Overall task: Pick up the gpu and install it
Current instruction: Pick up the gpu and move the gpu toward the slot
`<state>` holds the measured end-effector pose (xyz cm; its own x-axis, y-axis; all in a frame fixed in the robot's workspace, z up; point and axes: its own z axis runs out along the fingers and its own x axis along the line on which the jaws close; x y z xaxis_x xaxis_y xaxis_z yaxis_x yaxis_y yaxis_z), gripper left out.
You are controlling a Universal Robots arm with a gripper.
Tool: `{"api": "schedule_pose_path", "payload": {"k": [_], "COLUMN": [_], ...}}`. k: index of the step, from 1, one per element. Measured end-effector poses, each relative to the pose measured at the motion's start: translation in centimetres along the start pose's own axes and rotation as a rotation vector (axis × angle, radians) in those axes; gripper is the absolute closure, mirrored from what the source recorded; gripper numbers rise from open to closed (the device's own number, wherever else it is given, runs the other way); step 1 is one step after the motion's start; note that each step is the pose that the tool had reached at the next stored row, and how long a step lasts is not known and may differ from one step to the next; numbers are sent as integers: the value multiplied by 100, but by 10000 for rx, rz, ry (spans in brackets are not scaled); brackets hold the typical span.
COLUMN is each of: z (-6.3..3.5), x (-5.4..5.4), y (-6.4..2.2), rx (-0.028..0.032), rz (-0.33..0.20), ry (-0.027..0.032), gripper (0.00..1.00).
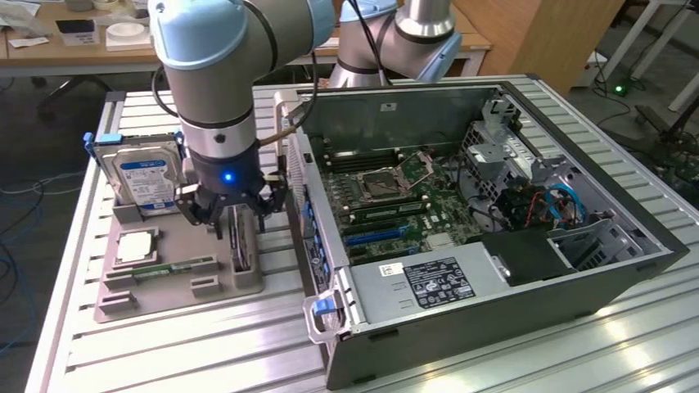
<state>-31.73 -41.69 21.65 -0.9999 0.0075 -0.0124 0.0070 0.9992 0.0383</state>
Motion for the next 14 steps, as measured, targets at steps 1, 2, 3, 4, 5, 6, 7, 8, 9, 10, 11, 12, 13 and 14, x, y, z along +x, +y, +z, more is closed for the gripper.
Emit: {"api": "schedule_pose_path", "payload": {"k": [1, 2, 3, 4, 5, 6, 7, 8, 9, 10, 11, 12, 13, 14], "z": [3, 6, 8, 12, 18, 24, 29, 34, 38, 41, 43, 46, 49, 50], "x": [5, 13, 21, 29, 36, 38, 42, 45, 46, 46, 47, 47, 46, 47], "y": [8, 10, 11, 11, 11, 10, 10, 9, 9, 9, 9, 9, 9, 9], "rx": [-2, -1, 1, 1, 0, 0, -1, 0, 0, 0, 1, 1, 0, 1], "rz": [1, 1, 1, 1, 1, -1, 0, 0, 0, 0, 1, 1, 1, 1], "ry": [0, 0, 1, 0, -1, -1, -1, 0, 0, 1, 2, 1, 0, 2], "gripper": [35, 35, 35, 35, 35, 35, 35, 35, 35, 35, 35, 35, 35, 35]}}
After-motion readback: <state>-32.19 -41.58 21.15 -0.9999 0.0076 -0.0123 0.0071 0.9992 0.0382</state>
